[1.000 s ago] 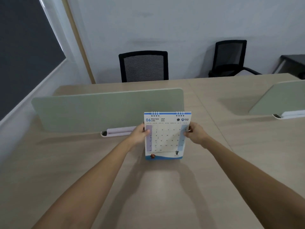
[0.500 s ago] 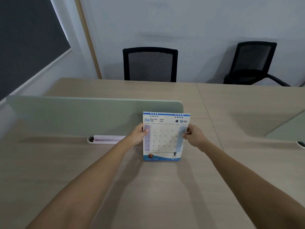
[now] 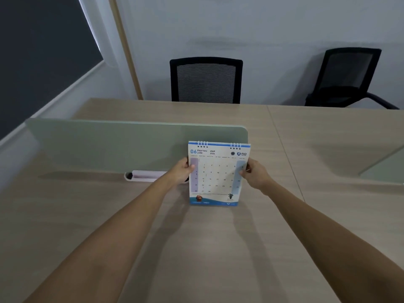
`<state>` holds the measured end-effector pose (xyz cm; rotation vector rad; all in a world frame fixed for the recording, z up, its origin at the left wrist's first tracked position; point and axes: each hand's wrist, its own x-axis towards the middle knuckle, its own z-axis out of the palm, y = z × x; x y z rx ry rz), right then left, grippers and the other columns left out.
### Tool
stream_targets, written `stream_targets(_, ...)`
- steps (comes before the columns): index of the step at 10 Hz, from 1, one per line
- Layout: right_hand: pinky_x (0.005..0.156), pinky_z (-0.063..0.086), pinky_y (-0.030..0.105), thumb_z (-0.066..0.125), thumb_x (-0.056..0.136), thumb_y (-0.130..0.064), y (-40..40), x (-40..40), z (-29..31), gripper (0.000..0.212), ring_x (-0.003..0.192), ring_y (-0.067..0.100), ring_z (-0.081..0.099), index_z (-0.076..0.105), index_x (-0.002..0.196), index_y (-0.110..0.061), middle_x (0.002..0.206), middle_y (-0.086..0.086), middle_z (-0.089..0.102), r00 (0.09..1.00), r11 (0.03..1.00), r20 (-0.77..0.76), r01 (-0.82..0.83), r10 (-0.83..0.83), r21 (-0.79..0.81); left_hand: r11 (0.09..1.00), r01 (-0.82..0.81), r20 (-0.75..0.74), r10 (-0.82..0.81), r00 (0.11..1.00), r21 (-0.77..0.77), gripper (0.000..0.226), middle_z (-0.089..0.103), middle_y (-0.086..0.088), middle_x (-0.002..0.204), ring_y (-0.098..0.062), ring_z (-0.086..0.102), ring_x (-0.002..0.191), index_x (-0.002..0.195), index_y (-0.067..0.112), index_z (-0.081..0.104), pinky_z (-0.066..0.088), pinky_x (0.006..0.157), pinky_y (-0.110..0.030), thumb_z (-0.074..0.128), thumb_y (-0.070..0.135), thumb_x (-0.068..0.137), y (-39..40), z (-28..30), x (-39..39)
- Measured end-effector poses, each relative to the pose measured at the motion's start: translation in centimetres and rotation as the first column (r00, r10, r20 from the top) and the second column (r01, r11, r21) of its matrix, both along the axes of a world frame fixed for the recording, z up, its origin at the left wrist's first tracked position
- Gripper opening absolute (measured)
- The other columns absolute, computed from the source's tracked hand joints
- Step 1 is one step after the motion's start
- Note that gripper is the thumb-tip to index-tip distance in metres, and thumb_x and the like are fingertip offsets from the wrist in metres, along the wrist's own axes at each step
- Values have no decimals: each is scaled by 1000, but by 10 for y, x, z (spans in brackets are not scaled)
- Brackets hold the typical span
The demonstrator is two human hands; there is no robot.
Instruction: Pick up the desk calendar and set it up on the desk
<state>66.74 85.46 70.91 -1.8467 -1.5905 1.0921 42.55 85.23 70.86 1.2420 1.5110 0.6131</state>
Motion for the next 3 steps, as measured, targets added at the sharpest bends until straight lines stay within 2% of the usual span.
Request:
stream_targets(1,94,50,45,55,93,-12,-5,-1,1,42,120,29,54,45,134,-15,132,7,57,1000,1000,-11,21,-21,-4,999,-14,-38,15,999,29,44,47,-12,149,-26,46,136,143,2,34,38,113,-40,41,9,100,-8,4,-5)
stream_targets(2,98,49,43,57,92,-13,-21,1,15,49,122,28,54,43,138,-11,139,11,54,998,999,21,53,-53,8,997,-56,-87,61,994,62,48,38,-9,155,-23,38,142,146,7,30,35,115,-38,41,9,99,-21,11,-19)
stream_targets(3,98,46,43,61,90,-16,-41,7,38,64,128,29,49,31,147,-11,146,14,45,991,987,6,136,-137,79,980,-137,-44,145,988,143,54,37,-11,155,-24,37,142,147,9,26,38,103,-29,46,9,97,-45,7,-39)
